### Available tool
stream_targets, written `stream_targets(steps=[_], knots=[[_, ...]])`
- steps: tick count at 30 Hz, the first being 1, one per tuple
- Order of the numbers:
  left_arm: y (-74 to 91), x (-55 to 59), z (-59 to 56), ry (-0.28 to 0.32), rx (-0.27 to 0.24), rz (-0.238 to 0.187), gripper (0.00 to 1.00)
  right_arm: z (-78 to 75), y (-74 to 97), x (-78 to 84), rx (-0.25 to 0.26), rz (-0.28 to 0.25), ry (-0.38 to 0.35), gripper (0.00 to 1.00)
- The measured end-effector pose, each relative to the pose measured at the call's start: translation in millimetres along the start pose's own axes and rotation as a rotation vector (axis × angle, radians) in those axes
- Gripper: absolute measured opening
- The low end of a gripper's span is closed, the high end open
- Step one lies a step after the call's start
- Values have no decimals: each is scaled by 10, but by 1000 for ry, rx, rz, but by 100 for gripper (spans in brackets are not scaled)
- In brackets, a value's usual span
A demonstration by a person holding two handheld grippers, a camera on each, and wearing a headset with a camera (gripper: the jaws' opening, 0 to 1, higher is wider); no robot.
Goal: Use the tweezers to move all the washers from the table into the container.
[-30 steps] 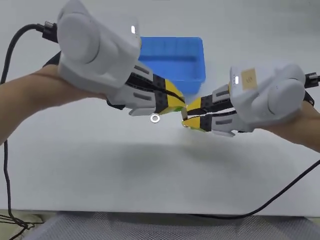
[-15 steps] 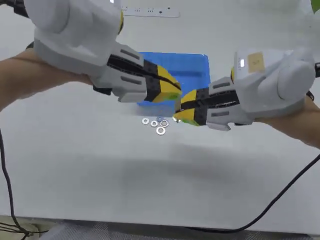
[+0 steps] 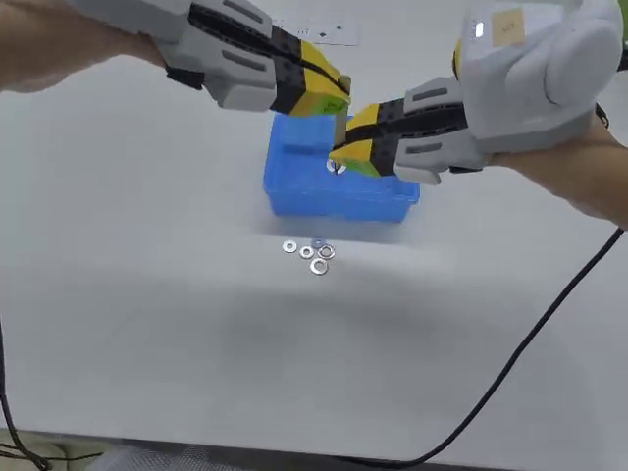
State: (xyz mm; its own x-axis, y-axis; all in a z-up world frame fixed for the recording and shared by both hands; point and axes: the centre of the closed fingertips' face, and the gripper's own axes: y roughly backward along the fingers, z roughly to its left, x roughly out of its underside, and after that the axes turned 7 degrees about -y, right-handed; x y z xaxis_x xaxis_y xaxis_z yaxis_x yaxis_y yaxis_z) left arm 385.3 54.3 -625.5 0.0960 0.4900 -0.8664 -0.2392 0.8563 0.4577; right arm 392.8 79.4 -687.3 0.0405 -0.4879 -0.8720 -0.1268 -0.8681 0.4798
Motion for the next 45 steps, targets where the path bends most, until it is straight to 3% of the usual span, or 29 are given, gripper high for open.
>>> stream_targets(steps=[7, 14, 19, 34, 45], knots=[[-146, 224, 160, -40, 17, 9, 5, -167, -136, 180, -6, 29, 26, 9], [-306, 527, 294, -7, 57, 34, 5, -271, -329, 428, -27, 55, 5, 9], [-388, 672, 306, -4, 80, 50, 5, -292, -445, 564, -44, 70, -9, 9], [-482, 800, 218, 10, 107, 58, 5, -227, -495, 730, -67, 85, -17, 9], [-466, 764, 242, 2, 97, 56, 5, -268, -468, 711, -47, 92, -14, 11]])
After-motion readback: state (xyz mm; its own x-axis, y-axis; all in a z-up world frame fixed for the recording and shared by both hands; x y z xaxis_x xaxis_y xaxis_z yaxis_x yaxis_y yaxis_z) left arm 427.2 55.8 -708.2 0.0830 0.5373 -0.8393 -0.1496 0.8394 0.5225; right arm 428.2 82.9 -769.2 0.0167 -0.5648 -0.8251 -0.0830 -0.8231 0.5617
